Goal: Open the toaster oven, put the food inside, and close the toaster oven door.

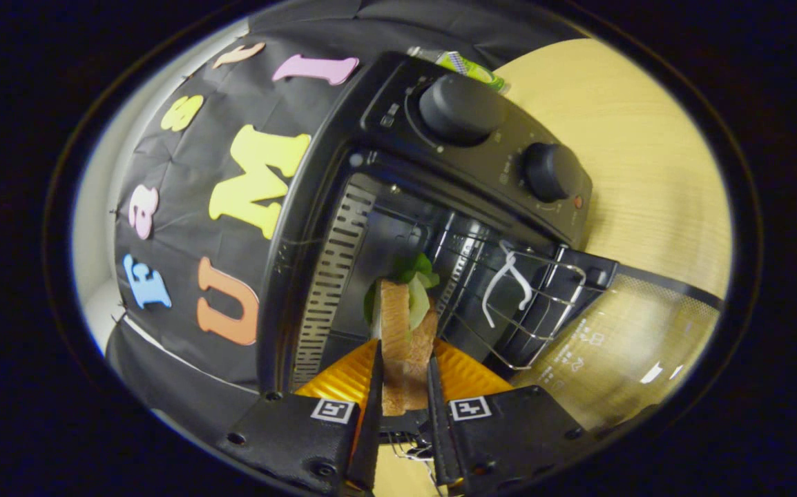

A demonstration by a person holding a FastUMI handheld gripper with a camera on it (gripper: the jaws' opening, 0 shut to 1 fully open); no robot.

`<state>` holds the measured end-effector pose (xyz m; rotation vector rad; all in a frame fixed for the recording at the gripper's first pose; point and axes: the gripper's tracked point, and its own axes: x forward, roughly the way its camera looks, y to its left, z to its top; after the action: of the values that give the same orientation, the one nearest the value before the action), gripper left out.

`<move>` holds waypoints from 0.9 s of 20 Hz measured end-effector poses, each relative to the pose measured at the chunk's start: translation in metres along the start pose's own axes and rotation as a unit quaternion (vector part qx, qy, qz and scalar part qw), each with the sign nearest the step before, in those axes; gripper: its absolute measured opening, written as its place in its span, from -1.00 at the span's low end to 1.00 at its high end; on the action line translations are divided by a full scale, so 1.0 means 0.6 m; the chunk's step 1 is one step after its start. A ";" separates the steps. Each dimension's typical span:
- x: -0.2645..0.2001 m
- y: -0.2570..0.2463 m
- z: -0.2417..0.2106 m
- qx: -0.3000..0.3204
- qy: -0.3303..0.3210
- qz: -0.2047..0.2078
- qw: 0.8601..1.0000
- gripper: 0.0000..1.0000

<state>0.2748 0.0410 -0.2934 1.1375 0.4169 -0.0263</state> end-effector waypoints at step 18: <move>0.011 -0.001 -0.030 -0.393 0.056 -0.092 0.913 0.74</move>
<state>0.2753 0.0581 -0.3025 0.3015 0.5691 0.0405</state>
